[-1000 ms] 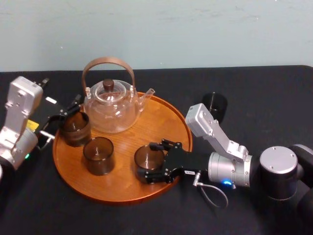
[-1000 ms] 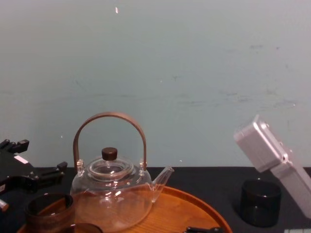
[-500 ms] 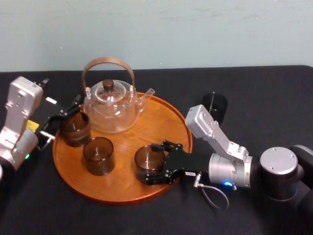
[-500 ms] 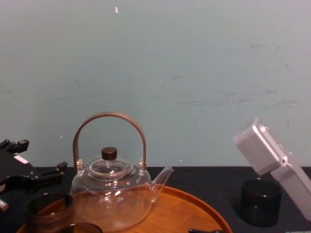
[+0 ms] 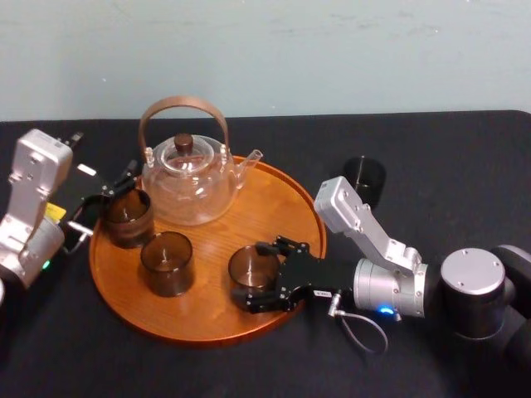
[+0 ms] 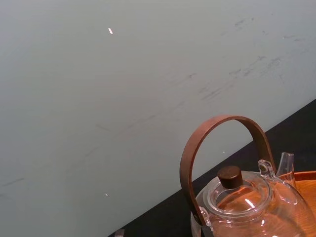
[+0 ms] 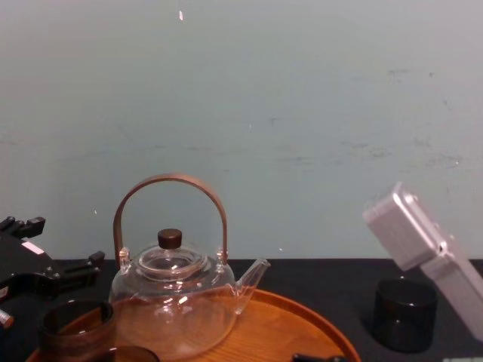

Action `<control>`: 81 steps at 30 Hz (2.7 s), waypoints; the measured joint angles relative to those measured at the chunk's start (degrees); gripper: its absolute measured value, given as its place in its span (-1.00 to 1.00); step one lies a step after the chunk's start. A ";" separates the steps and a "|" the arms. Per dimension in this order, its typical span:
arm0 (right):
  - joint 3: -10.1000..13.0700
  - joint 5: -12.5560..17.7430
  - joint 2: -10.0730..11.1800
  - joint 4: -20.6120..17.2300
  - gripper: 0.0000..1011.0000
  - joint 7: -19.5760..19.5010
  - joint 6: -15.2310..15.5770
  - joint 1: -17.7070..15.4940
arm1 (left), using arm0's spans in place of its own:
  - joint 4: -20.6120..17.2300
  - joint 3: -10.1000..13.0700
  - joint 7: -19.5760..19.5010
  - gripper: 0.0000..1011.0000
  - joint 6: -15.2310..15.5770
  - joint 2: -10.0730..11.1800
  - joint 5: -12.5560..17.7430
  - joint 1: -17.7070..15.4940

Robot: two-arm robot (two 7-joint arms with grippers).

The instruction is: Pick up the glass from the table and place it on the tray.

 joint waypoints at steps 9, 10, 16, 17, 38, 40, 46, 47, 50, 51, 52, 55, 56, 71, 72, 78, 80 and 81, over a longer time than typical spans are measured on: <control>1.73 2.31 2.13 -2.17 0.98 1.54 -0.33 -1.16 | 0.00 0.00 0.00 0.98 0.00 0.00 0.00 0.00; 2.07 2.80 2.81 -2.85 0.98 1.73 -0.33 -1.56 | 0.00 0.00 0.00 0.98 0.00 0.00 0.00 0.00; 3.77 4.93 6.43 -6.26 0.98 2.53 -0.62 -3.86 | 0.00 0.00 0.00 0.98 0.00 0.00 0.00 0.00; 4.00 5.21 6.90 -6.70 0.98 2.61 -0.77 -4.17 | 0.00 0.00 0.00 0.98 0.00 0.00 0.00 0.00; 13.97 10.11 16.21 -13.34 0.98 -3.82 -2.72 -12.77 | 0.00 0.00 0.00 0.98 0.00 0.00 0.00 0.00; 14.73 10.07 15.88 -13.06 0.98 -5.26 -2.06 -12.99 | 0.00 0.00 0.00 0.98 0.00 0.00 0.00 0.00; 16.86 9.45 14.10 -11.79 0.98 -10.02 0.76 -12.98 | 0.00 0.00 -0.01 0.98 0.00 0.00 0.00 0.00; 17.25 9.25 13.57 -11.42 0.98 -10.99 1.44 -12.77 | 0.00 0.00 0.00 0.98 0.00 0.00 0.00 0.00; 17.76 8.92 12.81 -10.87 0.98 -12.25 2.43 -12.45 | 0.00 0.00 0.00 0.98 0.00 0.00 0.00 0.00; 18.11 8.71 12.34 -10.52 0.98 -12.89 3.09 -12.18 | 0.00 0.00 0.00 0.98 0.00 0.00 0.00 0.00; 18.21 8.64 12.17 -10.38 0.98 -13.12 3.31 -12.07 | 0.00 0.00 0.00 0.98 0.00 0.00 0.00 0.00; 18.63 8.17 11.22 -9.52 0.98 -14.21 4.68 -11.45 | 0.00 0.00 0.00 0.98 0.00 0.00 0.00 0.00; 18.70 8.07 11.02 -9.30 0.98 -14.43 5.02 -11.29 | 0.00 0.00 0.00 0.98 0.00 0.00 0.00 0.00; 18.70 6.04 6.55 -3.25 0.98 -15.29 10.18 -6.63 | 0.00 0.00 0.00 0.98 0.00 0.00 0.00 0.00; 18.63 5.93 6.30 -2.83 0.98 -15.27 10.32 -6.30 | 0.00 0.00 0.00 0.98 0.00 0.00 0.00 0.00; 17.96 4.80 4.39 0.58 0.98 -14.98 10.59 -3.77 | 0.00 0.00 0.00 0.98 0.00 0.00 0.00 0.00; 17.72 4.27 3.73 1.76 0.98 -14.83 10.60 -2.89 | 0.00 0.00 0.00 0.98 0.00 0.00 0.00 0.00; 17.65 4.10 3.51 2.21 0.98 -14.80 10.59 -2.58 | 0.00 0.00 0.00 0.98 0.00 0.00 0.00 0.00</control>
